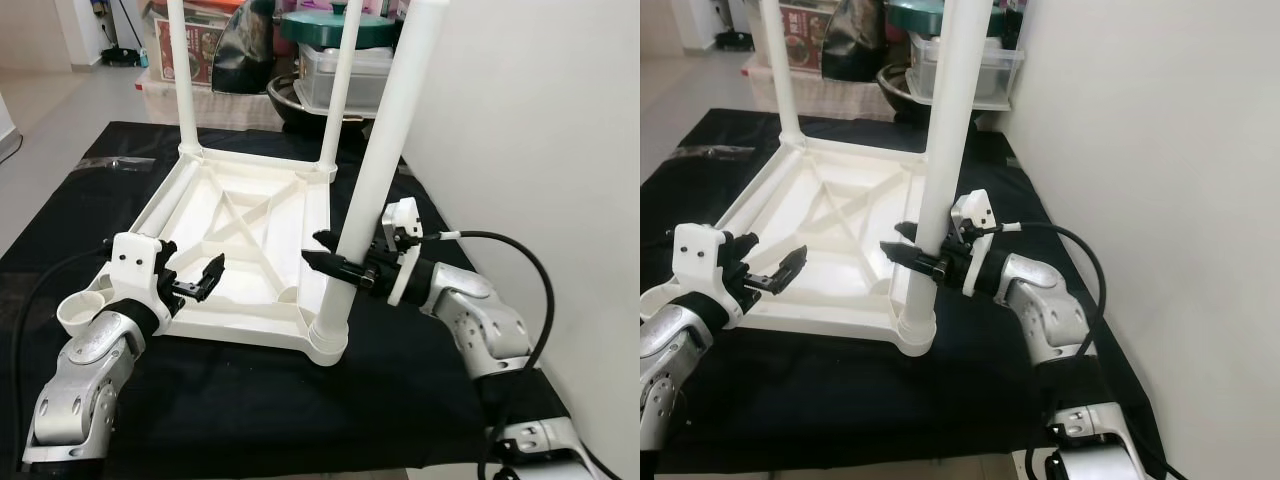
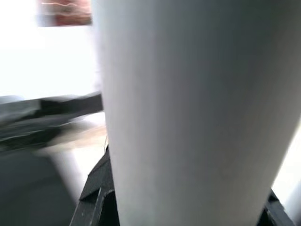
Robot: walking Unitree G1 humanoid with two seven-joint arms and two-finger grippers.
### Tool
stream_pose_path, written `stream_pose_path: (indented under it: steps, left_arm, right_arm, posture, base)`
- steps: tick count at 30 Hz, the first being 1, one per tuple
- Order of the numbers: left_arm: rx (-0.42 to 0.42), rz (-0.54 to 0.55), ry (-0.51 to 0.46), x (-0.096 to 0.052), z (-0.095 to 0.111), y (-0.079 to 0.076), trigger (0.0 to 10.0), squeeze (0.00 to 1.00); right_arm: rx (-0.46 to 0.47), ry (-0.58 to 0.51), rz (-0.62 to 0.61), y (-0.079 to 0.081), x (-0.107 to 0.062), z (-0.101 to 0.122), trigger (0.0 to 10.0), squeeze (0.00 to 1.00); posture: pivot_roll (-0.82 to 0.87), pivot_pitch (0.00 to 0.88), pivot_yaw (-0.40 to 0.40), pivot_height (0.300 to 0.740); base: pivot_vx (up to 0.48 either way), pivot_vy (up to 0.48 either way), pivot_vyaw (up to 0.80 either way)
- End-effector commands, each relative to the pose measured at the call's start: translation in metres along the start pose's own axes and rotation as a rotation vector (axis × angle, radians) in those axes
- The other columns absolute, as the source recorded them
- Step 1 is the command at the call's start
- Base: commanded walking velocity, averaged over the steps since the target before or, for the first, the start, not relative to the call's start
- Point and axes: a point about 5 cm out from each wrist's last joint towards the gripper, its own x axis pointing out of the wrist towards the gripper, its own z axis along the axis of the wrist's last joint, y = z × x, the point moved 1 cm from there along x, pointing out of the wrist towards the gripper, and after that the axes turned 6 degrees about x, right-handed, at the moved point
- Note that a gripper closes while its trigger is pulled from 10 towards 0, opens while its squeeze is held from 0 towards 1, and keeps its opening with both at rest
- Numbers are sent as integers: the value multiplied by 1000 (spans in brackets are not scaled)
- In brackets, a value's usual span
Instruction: Building children table
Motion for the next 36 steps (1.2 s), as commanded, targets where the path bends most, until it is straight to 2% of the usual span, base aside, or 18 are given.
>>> stream_pose_path:
  steps: [1,2,4,7,10,13,14,15,16,19,20,24,25,28,29,30,32,36]
  left_arm:
    - [-8,-11,9,1,-3,-1,10000,0]
    - [-8,-11,9,1,-3,-1,10000,0]
    - [-6,-10,10,1,-4,-1,10000,0]
    - [-6,-9,12,1,-4,-1,10000,0]
    - [-9,-15,14,3,-4,-3,10000,0]
    - [-10,-17,15,3,-5,-3,10000,0]
    - [-10,-21,15,4,-5,-4,10000,0]
    - [-10,-23,14,4,-4,-3,10000,0]
    - [-11,-23,11,5,-4,-3,10000,0]
    - [-11,-20,9,5,-3,-2,10000,0]
    - [-12,-19,8,5,-4,-2,10000,0]
    - [-13,-18,7,4,-4,-2,10000,0]
    - [-14,-17,8,4,-4,-2,10000,0]
    - [-14,-16,6,4,-4,-2,10000,0]
    - [-14,-17,5,4,-4,-2,10000,0]
    - [-13,-15,4,4,-4,-2,10000,0]
    - [-12,-14,3,4,-4,-2,10000,0]
    - [-11,-9,1,4,-4,-1,10000,0]
  right_arm:
    - [30,60,-775,-72,-44,-20,0,0]
    - [30,60,-775,-72,-44,-20,0,0]
    - [15,77,-1129,-89,-80,-30,0,0]
    - [-53,70,-1260,-85,-98,-33,0,0]
    - [-51,110,-1285,-71,-102,-44,0,0]
    - [-36,122,-1274,-69,-100,-46,0,0]
    - [-8,112,-1210,-64,-90,-46,10000,0]
    - [9,48,-1131,-59,-78,-39,10000,0]
    - [36,-40,-1051,-57,-65,-25,10000,1000]
    - [2,-98,-1032,-66,-60,-1,10000,1000]
    - [-8,-133,-961,-72,-54,14,10000,957]
    - [-10,-142,-947,-70,-54,19,10000,957]
    - [65,-215,-820,-75,-51,35,10000,0]
    - [131,-361,-412,-77,-53,78,10000,0]
    - [123,-365,-350,-75,-53,82,10000,0]
    - [143,-348,-238,-72,-55,83,10000,0]
    - [162,-336,-176,-70,-56,83,10000,0]
    - [98,-165,203,-27,-49,55,10000,0]
  posture:
    - [99,0,-131,740]
    - [99,0,-131,740]
    - [98,0,-128,740]
    - [93,0,-123,740]
    - [83,0,-113,740]
    - [83,0,-113,740]
    - [80,0,-113,740]
    - [78,0,-113,740]
    - [79,0,-114,740]
    - [81,0,-118,740]
    - [82,0,-121,740]
    - [82,0,-121,740]
    - [85,0,-124,740]
    - [88,0,-127,740]
    - [88,0,-127,740]
    - [95,0,-138,740]
    - [95,0,-138,740]
    - [97,0,-141,740]
  base:
    - [0,0,0]
    - [0,0,0]
    - [0,0,0]
    - [0,0,0]
    - [0,0,0]
    - [0,0,0]
    - [0,0,0]
    - [0,0,0]
    - [0,0,0]
    - [0,0,0]
    - [0,0,0]
    - [0,0,0]
    - [0,0,0]
    - [0,0,0]
    - [0,0,0]
    - [0,0,0]
    - [0,0,0]
    - [0,0,0]
